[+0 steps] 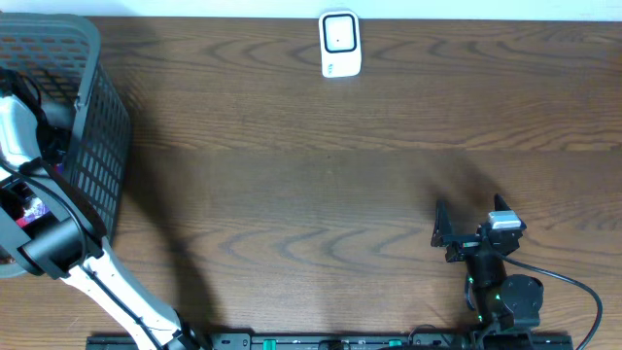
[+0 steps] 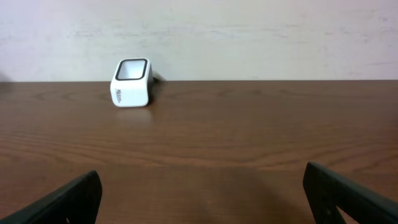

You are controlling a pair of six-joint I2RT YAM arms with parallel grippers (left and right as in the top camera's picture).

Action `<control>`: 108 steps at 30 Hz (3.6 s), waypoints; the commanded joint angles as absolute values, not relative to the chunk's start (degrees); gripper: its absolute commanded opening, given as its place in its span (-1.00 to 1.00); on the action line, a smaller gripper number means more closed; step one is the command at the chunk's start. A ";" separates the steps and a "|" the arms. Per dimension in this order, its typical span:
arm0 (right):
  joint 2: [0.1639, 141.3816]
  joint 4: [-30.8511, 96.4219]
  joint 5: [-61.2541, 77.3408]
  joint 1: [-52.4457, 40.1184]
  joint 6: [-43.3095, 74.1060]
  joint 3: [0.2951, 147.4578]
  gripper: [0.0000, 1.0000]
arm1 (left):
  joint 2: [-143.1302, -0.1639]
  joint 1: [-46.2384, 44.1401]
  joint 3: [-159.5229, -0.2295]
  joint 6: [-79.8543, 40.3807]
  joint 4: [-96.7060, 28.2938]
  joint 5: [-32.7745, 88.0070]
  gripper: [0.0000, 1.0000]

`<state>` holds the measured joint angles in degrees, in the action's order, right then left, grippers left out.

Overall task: Scan the item barcode
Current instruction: 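Grasp the pink-purple floral package with the left gripper and lift, then carry the pink package to the scanner and set it on the table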

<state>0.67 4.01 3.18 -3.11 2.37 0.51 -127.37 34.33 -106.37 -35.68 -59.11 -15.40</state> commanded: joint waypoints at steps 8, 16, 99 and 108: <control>0.34 4.12 3.36 -2.98 2.94 0.36 0.99 | -128.62 34.30 -105.73 -37.15 -63.00 -15.70 -0.24; 0.32 4.12 3.36 -2.98 2.94 0.36 0.99 | -126.72 34.30 -107.98 -32.25 -64.05 -15.66 -0.86; 0.34 4.12 3.36 -2.98 2.94 0.36 0.98 | -103.94 -17.93 -117.12 -4.27 -54.61 13.91 0.87; 0.34 4.12 3.36 -2.98 2.94 0.36 0.98 | -90.39 0.08 -117.12 -4.38 -48.84 -20.53 0.96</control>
